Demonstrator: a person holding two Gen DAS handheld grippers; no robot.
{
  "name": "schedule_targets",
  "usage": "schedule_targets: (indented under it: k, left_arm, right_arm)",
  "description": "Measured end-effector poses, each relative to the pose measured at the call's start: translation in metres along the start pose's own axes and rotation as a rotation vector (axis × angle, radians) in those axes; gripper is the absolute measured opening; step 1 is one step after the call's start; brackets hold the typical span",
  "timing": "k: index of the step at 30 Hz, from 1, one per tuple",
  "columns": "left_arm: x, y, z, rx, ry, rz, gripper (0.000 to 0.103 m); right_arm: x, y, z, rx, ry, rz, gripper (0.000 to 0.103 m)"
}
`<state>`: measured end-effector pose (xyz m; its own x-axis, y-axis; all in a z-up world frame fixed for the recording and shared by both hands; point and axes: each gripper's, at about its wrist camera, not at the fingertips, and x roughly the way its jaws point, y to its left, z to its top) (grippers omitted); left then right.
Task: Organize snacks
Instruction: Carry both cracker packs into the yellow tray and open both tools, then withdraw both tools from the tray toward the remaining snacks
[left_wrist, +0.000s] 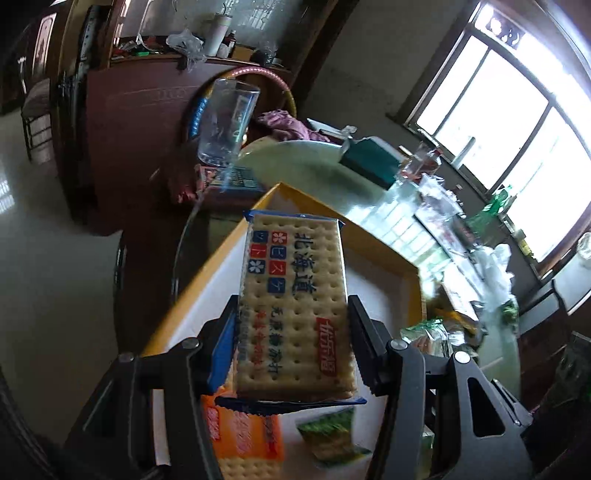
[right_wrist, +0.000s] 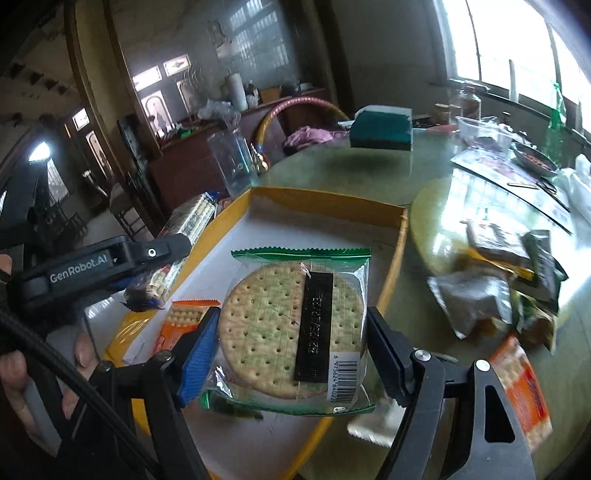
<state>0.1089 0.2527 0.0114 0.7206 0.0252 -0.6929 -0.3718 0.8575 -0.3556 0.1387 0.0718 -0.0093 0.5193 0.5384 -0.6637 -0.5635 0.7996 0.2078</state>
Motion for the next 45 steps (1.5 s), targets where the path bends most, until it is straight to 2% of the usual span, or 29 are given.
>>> schedule_targets:
  k: [5,9,17,18,19,21,23,26,31,35,37,41,45]
  left_arm:
    - [0.015,0.001,-0.004,0.037,0.023,0.077,0.057]
    - [0.025,0.005,-0.008,0.045,0.063,0.094,0.057]
    - [0.032,0.0,-0.008,0.091,0.075,0.139,0.059]
    - [0.031,-0.001,-0.009,0.095,0.071,0.146,0.063]
    - [0.029,-0.003,-0.009,0.096,0.061,0.151,0.073]
    - [0.021,-0.004,-0.01,0.087,0.027,0.156,0.084]
    - [0.01,-0.006,-0.013,0.076,-0.005,0.155,0.084]
    - [-0.009,-0.015,-0.022,0.065,-0.029,0.118,0.084]
    - [-0.04,-0.042,-0.053,0.101,-0.065,0.035,0.085]
    - [-0.045,-0.082,-0.083,0.171,-0.003,-0.057,0.086]
    - [-0.042,-0.107,-0.097,0.214,0.029,-0.096,0.086]
    - [-0.036,-0.14,-0.117,0.286,0.093,-0.146,0.086]
    - [-0.033,-0.162,-0.131,0.32,0.142,-0.16,0.086]
  right_arm:
    - [0.029,0.006,0.002,0.0,0.053,-0.003,0.076]
    - [0.043,0.007,-0.001,0.004,0.093,-0.008,0.076]
    - [0.049,0.002,0.0,0.036,0.115,0.006,0.078]
    - [0.048,0.001,0.0,0.039,0.112,0.011,0.078]
    - [0.047,0.001,0.0,0.039,0.107,0.018,0.08]
    - [0.044,-0.001,0.001,0.046,0.095,0.027,0.08]
    - [0.034,-0.005,-0.001,0.058,0.077,0.042,0.08]
    - [0.007,-0.012,-0.009,0.072,0.019,0.083,0.08]
    - [-0.05,-0.039,-0.044,0.096,-0.059,0.084,0.08]
    - [-0.082,-0.078,-0.081,0.178,-0.044,0.11,0.08]
    - [-0.098,-0.095,-0.097,0.203,-0.039,0.077,0.08]
    - [-0.123,-0.117,-0.12,0.247,-0.045,0.038,0.08]
    - [-0.147,-0.135,-0.137,0.269,-0.075,0.006,0.079]
